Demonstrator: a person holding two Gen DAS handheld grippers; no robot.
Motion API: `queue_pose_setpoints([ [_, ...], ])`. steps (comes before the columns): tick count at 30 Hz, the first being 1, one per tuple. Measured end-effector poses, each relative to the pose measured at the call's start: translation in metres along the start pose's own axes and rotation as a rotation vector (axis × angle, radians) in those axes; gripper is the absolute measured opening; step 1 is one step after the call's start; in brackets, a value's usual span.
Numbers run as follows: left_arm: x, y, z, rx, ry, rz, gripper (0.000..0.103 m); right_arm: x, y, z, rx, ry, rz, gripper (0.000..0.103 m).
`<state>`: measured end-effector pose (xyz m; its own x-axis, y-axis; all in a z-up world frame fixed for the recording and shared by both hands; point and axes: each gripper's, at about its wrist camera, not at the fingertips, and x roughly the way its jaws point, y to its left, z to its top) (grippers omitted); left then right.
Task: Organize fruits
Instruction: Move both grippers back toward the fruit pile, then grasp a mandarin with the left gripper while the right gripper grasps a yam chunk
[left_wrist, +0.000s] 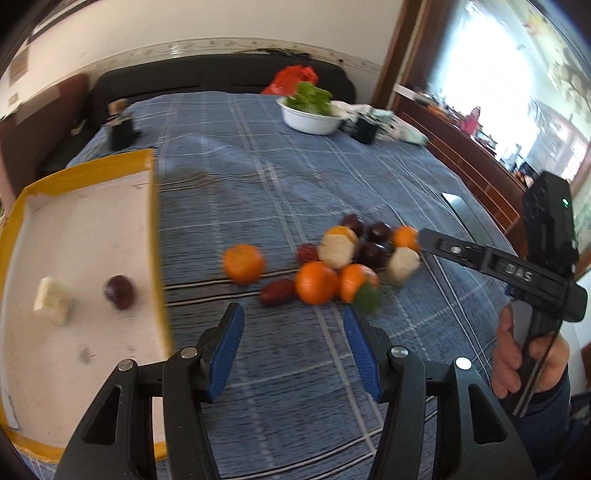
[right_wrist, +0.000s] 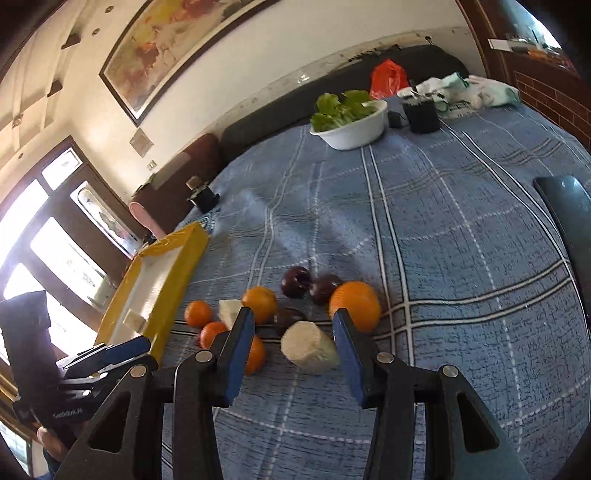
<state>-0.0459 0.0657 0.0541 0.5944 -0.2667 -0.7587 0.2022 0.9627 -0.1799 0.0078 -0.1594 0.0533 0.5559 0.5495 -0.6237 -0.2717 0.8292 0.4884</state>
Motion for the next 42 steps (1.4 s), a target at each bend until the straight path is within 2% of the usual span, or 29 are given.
queue_pose_setpoints([
  [2,0.006,-0.009,-0.001,0.020,0.011,-0.008,0.056,0.006,0.001,-0.001,-0.011,0.022,-0.026,0.049],
  [5,0.011,-0.016,-0.001,0.037,0.023,-0.020,0.056,0.011,0.007,-0.002,-0.038,0.045,-0.016,0.049],
  [13,0.025,-0.029,0.001,0.082,0.042,-0.050,0.055,0.029,0.018,-0.012,-0.157,0.093,-0.132,0.049],
  [16,0.031,-0.033,0.003,0.094,0.046,-0.047,0.055,0.032,0.018,-0.014,-0.176,0.091,-0.168,0.047],
  [17,0.033,-0.034,0.005,0.094,0.052,-0.045,0.056,0.033,0.018,-0.015,-0.181,0.096,-0.172,0.038],
  [21,0.041,-0.030,0.012,0.092,0.047,0.000,0.055,0.033,0.020,-0.016,-0.200,0.098,-0.184,0.038],
  [26,0.050,-0.019,0.024,0.056,0.030,0.003,0.055,0.033,0.019,-0.016,-0.194,0.101,-0.184,0.038],
  [31,0.060,-0.015,0.030,0.026,0.039,-0.094,0.055,0.032,0.016,-0.015,-0.177,0.104,-0.172,0.038],
  [35,0.051,-0.030,0.021,0.098,0.043,-0.108,0.056,0.031,0.014,-0.014,-0.161,0.106,-0.159,0.038],
  [39,0.043,-0.037,0.008,0.130,0.116,-0.231,0.057,0.031,0.014,-0.014,-0.156,0.105,-0.161,0.038],
  [42,0.036,-0.037,0.000,0.143,0.127,-0.263,0.058,0.031,0.013,-0.013,-0.149,0.106,-0.152,0.038],
])
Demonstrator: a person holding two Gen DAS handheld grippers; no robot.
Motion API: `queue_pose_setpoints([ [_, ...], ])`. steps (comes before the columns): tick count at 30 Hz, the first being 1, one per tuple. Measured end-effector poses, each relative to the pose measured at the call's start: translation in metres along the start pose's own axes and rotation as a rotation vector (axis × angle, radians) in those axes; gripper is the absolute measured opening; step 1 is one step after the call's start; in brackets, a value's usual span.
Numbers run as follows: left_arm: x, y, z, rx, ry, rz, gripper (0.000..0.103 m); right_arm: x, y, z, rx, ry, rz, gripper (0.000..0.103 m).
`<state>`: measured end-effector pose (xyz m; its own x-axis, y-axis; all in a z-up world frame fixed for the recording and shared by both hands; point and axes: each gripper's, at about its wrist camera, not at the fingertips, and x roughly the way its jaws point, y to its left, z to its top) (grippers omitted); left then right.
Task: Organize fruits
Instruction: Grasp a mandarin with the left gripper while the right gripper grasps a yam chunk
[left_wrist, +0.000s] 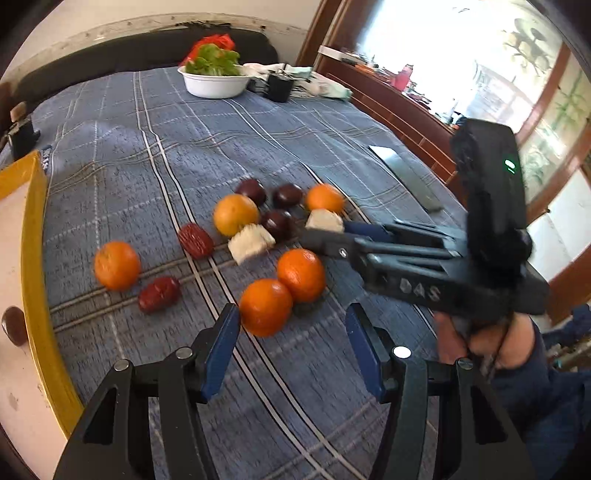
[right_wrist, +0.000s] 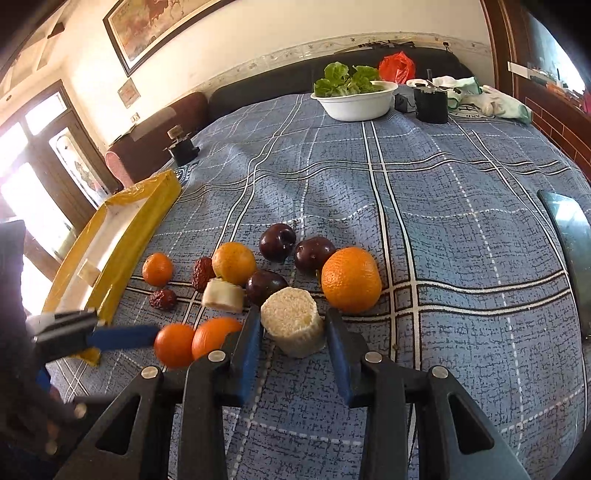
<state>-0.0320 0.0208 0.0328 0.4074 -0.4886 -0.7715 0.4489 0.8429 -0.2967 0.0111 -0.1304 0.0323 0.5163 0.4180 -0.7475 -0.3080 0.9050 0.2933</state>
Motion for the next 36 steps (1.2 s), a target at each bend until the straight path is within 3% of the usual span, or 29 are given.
queue_pose_setpoints([
  [5,0.003,0.004,0.003,0.004,-0.015,0.107,0.059,0.000,0.000,0.000,0.005,-0.001,0.003,0.037],
  [13,0.007,-0.019,-0.003,0.120,-0.011,0.092,0.059,-0.001,-0.004,0.000,0.025,0.001,0.019,0.037],
  [20,0.012,-0.029,-0.009,0.146,0.005,0.072,0.059,0.000,-0.004,-0.001,0.027,0.000,0.020,0.037],
  [24,0.025,-0.028,-0.012,0.141,0.044,0.109,0.042,0.000,-0.003,-0.001,0.027,-0.001,0.020,0.037],
  [27,0.024,-0.026,-0.013,0.131,0.033,0.119,0.035,-0.001,-0.003,-0.001,0.026,-0.004,0.024,0.037],
  [36,-0.002,-0.002,-0.015,0.008,-0.097,0.093,0.035,-0.011,0.003,0.001,0.001,-0.051,0.047,0.037],
])
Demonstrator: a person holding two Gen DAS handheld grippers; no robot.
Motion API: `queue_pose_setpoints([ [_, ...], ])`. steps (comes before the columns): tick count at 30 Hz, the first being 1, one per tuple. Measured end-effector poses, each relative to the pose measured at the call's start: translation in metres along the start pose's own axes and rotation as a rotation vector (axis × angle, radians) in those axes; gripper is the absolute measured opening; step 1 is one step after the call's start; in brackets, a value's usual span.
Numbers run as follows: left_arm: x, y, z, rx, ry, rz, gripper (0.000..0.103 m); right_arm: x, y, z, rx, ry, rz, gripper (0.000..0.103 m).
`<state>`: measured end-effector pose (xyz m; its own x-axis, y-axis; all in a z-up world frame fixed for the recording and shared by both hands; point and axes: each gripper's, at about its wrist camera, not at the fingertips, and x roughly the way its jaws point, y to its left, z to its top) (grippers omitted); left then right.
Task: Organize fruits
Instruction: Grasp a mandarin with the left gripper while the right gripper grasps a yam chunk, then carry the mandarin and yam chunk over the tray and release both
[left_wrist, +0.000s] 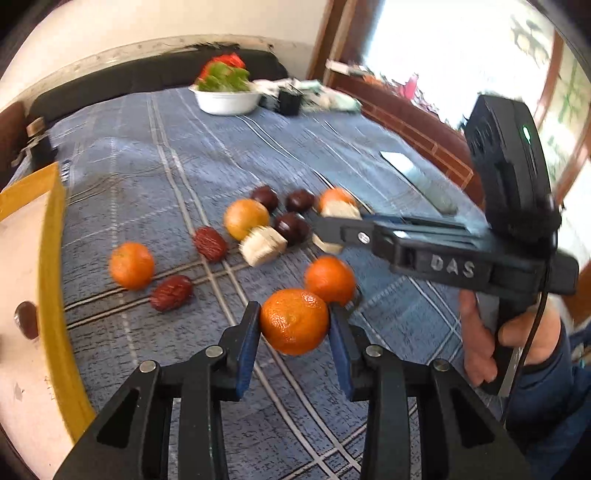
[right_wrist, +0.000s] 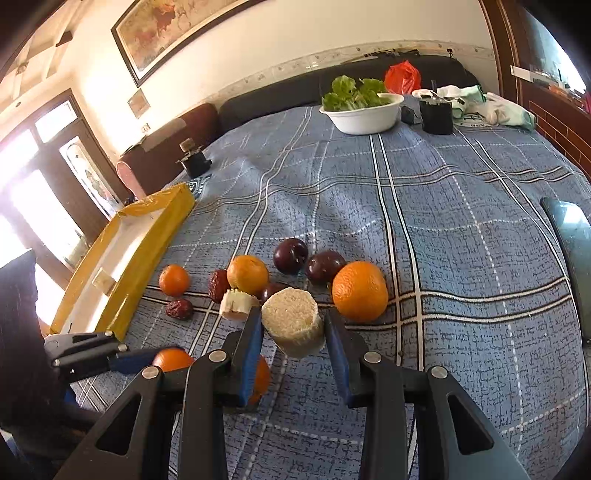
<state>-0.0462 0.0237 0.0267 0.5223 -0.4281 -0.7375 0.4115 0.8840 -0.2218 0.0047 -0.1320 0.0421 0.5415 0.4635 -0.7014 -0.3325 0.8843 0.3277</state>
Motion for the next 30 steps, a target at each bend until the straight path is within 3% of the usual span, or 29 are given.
queue_pose_setpoints([
  [10,-0.011,0.021,0.005,-0.109,-0.124,0.157,0.035,-0.013,0.024,-0.003,-0.098,-0.075,0.036,0.037],
  [17,-0.013,0.023,0.006,-0.117,-0.138,0.155,0.035,-0.014,0.041,-0.007,-0.175,-0.089,0.052,0.037],
  [30,-0.022,0.024,0.004,-0.134,-0.191,0.187,0.035,-0.014,0.045,-0.009,-0.199,-0.095,0.048,0.037],
])
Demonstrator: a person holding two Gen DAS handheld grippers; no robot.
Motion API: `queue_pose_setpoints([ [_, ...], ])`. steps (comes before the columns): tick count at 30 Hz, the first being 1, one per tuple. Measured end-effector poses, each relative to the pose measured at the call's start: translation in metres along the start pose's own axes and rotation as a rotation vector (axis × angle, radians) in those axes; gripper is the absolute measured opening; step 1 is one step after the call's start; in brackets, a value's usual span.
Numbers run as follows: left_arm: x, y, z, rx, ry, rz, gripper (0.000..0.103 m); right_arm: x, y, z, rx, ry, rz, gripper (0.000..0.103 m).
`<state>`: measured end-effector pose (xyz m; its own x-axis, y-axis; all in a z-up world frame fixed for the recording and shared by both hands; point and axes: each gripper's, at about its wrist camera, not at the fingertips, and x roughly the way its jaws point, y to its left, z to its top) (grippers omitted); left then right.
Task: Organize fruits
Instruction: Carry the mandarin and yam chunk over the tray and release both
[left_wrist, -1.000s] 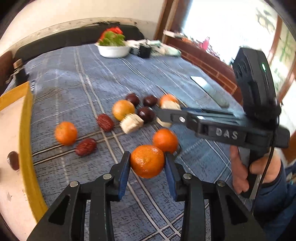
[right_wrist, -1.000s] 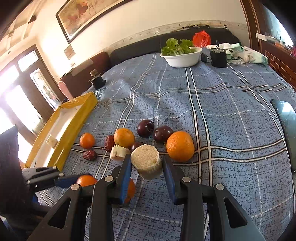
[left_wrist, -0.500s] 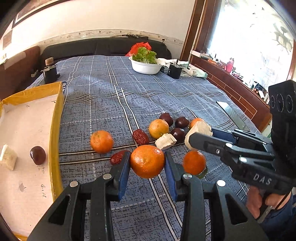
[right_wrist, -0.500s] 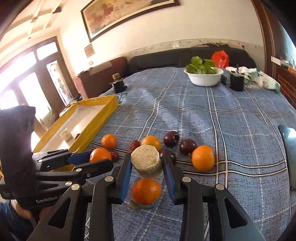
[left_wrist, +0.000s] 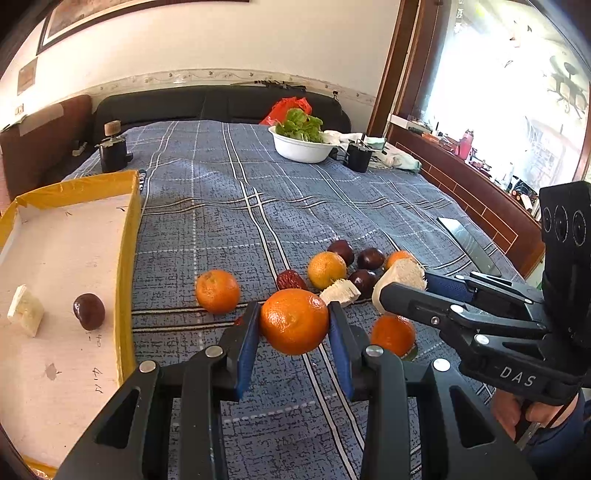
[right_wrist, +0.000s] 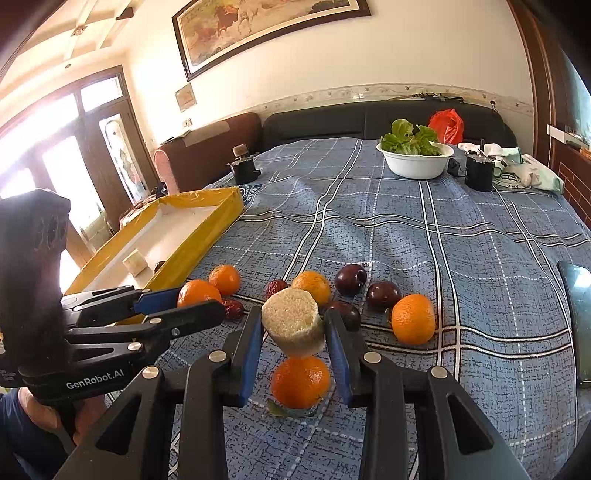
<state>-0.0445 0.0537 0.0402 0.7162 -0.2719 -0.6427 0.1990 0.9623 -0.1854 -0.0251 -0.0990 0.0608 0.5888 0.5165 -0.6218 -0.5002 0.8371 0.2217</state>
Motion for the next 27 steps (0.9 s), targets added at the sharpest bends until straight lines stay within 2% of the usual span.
queue_pose_setpoints([
  [17,-0.008,0.003,0.000,-0.015,-0.043,0.011,0.035,0.004,0.005,0.000,-0.019,-0.004,-0.015,0.037],
  [27,-0.023,0.024,0.003,-0.096,-0.058,-0.041,0.035,-0.001,0.011,0.002,0.037,0.001,-0.009,0.037],
])
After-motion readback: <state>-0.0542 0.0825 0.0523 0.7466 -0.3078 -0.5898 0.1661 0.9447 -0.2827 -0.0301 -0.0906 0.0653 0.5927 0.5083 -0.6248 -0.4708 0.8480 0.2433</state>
